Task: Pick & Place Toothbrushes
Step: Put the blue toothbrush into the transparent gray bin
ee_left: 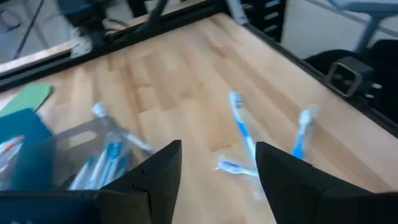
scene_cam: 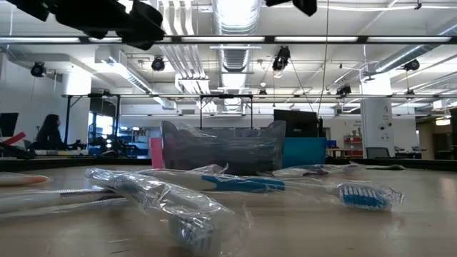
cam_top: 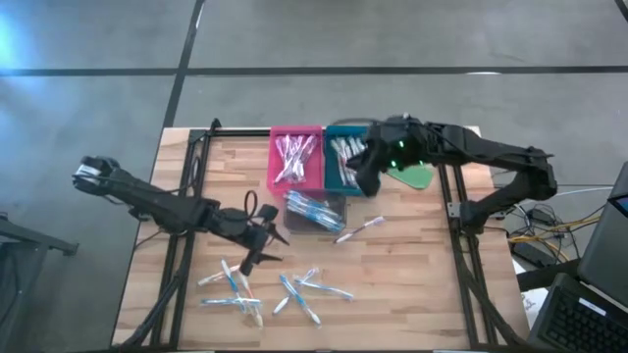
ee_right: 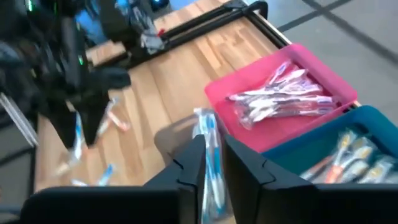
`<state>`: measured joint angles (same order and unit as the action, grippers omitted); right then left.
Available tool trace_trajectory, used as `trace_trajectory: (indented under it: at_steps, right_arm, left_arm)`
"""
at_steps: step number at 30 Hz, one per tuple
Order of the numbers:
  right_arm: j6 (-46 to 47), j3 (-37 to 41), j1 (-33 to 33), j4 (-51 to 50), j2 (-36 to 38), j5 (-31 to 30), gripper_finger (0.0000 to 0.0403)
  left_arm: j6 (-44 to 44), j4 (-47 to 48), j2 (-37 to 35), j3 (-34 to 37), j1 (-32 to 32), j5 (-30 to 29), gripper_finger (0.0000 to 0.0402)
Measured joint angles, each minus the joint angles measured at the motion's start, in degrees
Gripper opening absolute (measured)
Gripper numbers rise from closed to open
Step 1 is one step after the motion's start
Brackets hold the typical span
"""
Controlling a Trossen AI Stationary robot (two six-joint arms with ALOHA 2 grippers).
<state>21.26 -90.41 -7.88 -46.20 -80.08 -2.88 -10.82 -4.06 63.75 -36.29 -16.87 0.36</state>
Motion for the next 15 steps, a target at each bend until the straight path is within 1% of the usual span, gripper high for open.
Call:
trace_trajectory:
  at_steps: [4, 7, 11, 13, 15]
  right_arm:
    - [-2.1, 0.1, 6.4, -4.1, 1.3, -7.0, 0.0035]
    - [-2.0, 0.6, 11.3, -7.5, 1.8, -13.5, 0.0025]
    - [-1.2, 2.3, 17.5, -9.0, 1.6, -22.1, 0.0011]
    - [0.8, 3.4, 20.2, -8.9, 1.2, -24.3, 0.0010]
    - [1.5, 4.7, 22.9, -8.6, 0.6, -24.7, 0.0011]
  left_arm:
    - [-1.1, -0.2, 0.2, 0.0, -2.7, -0.4, 0.0209]
    - [-1.2, -0.2, 0.8, 0.0, -4.0, -0.5, 0.0209]
    - [-1.2, 0.2, 1.7, 0.0, -5.0, -2.9, 0.0209]
    - [-1.0, 0.9, 1.9, 0.0, -5.2, -3.3, 0.0209]
    - [-0.1, 2.5, 2.0, 0.0, -5.3, -3.4, 0.0209]
